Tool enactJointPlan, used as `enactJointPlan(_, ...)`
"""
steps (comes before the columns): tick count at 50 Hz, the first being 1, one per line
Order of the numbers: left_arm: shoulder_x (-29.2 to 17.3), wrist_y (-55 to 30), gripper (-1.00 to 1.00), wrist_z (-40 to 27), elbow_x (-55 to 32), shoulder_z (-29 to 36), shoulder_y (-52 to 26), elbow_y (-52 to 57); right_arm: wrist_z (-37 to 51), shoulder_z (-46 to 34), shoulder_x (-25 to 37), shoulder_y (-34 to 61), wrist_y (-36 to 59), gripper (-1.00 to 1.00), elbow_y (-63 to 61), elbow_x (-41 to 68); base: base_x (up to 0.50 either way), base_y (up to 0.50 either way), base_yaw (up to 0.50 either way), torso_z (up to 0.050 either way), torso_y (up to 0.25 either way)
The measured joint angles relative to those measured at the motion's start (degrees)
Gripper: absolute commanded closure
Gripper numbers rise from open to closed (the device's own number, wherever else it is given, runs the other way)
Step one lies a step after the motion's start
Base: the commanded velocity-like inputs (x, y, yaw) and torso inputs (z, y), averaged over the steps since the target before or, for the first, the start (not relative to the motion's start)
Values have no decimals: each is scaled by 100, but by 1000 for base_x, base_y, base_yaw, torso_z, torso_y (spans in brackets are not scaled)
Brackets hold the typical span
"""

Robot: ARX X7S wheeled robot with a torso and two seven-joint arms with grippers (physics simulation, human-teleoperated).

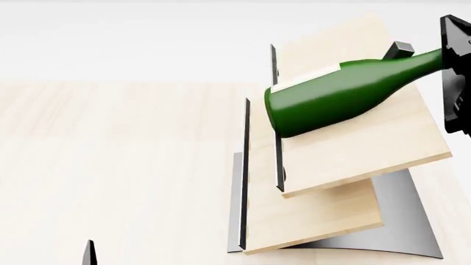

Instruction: Put the wine bottle on the wine rack.

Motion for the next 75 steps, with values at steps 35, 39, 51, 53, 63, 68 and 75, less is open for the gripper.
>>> enactJointPlan(35, -22, 4, -100, -24, 0, 55, -22, -15, -66, 115, 54, -65, -36, -100, -175, -156, 0, 0, 0, 0, 0)
enactJointPlan(39, -23, 3, -100, -26, 2, 63, -26, -19, -62, 138, 92, -95, -60, -100, -214, -152, 0, 0, 0, 0, 0)
enactJointPlan(51, -29, 5, -100, -36, 3, 80, -35, -28, -70, 218, 231, -241, -157, -100, -347, -120, 0, 0, 0, 0, 0)
enactJointPlan(53, -30, 6, -100, -38, 4, 83, -36, -30, -69, 236, 266, -276, -185, -100, -391, -113, 0, 0, 0, 0, 0)
enactJointPlan(63, -34, 15, -100, -47, 9, 100, -41, -46, -80, 339, 469, -494, -335, -100, -616, -54, 0, 0, 0, 0, 0)
enactJointPlan(68, -36, 7, -100, -50, 10, 108, -44, -42, -78, 402, 590, -615, -434, -100, -777, -23, 0, 0, 0, 0, 0)
enactJointPlan(75, -40, 3, -100, -57, 13, 118, -46, -38, -76, 496, 787, -826, -628, -100, -1071, 6, 0, 0, 0, 0, 0)
